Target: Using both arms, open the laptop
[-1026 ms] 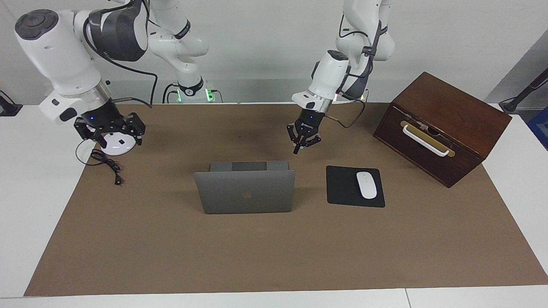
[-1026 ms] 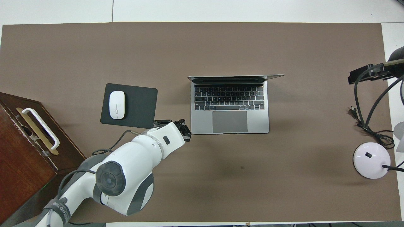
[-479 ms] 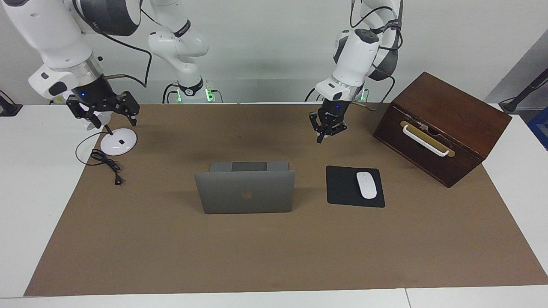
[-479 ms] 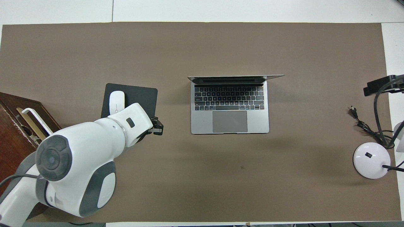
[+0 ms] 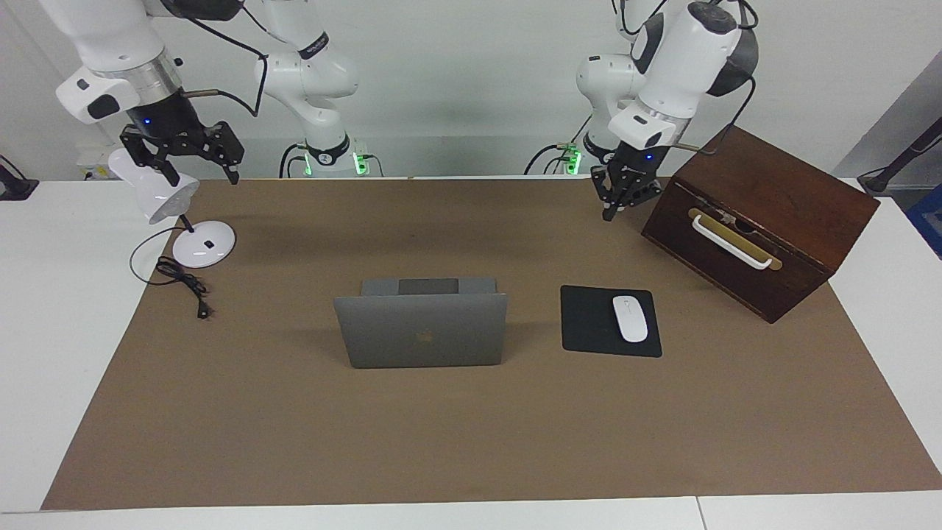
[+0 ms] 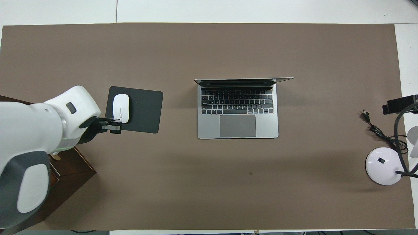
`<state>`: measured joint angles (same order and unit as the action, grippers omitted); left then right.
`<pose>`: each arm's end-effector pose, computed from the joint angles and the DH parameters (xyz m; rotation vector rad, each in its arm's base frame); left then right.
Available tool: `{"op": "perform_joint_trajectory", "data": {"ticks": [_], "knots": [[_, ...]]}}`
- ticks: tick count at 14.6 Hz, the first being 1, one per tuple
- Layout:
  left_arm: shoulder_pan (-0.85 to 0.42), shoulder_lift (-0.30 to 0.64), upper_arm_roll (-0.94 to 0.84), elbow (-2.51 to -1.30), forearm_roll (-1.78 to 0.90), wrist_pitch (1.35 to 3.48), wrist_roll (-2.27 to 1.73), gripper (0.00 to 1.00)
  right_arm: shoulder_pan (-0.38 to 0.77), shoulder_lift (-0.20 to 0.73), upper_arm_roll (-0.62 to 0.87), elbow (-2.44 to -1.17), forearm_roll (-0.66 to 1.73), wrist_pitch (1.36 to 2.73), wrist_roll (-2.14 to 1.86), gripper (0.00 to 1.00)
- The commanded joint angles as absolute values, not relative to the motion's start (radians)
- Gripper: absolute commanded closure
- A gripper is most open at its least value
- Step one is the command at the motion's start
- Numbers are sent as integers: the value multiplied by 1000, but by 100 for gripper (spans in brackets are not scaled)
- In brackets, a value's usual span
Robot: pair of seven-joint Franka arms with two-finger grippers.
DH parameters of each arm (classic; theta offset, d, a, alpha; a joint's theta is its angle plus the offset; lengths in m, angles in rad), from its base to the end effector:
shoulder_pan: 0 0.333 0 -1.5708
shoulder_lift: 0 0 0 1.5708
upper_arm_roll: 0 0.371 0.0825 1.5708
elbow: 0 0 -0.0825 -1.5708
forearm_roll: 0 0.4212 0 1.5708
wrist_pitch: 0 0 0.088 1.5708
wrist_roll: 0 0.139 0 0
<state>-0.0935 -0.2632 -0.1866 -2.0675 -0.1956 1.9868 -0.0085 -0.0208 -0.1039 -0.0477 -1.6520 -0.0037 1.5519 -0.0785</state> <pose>0.4977 -0.1703 0.5730 2.9555 -0.3063 0.2354 0.5499 -0.0397 0.6639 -3.1406 -0.0160 -0.0059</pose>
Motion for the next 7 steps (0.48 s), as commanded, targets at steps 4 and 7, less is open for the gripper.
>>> {"op": "perform_joint_trajectory", "data": {"ticks": [4, 7], "knots": [[41, -249, -195, -1961, -94, 1855, 26, 0, -35, -135, -38, -1715, -3, 1575, -66, 0], [98, -248, -195, -1945, -92, 1830, 37, 0, -35, -138, -38, -1723, -3, 1582, -71, 0]]}}
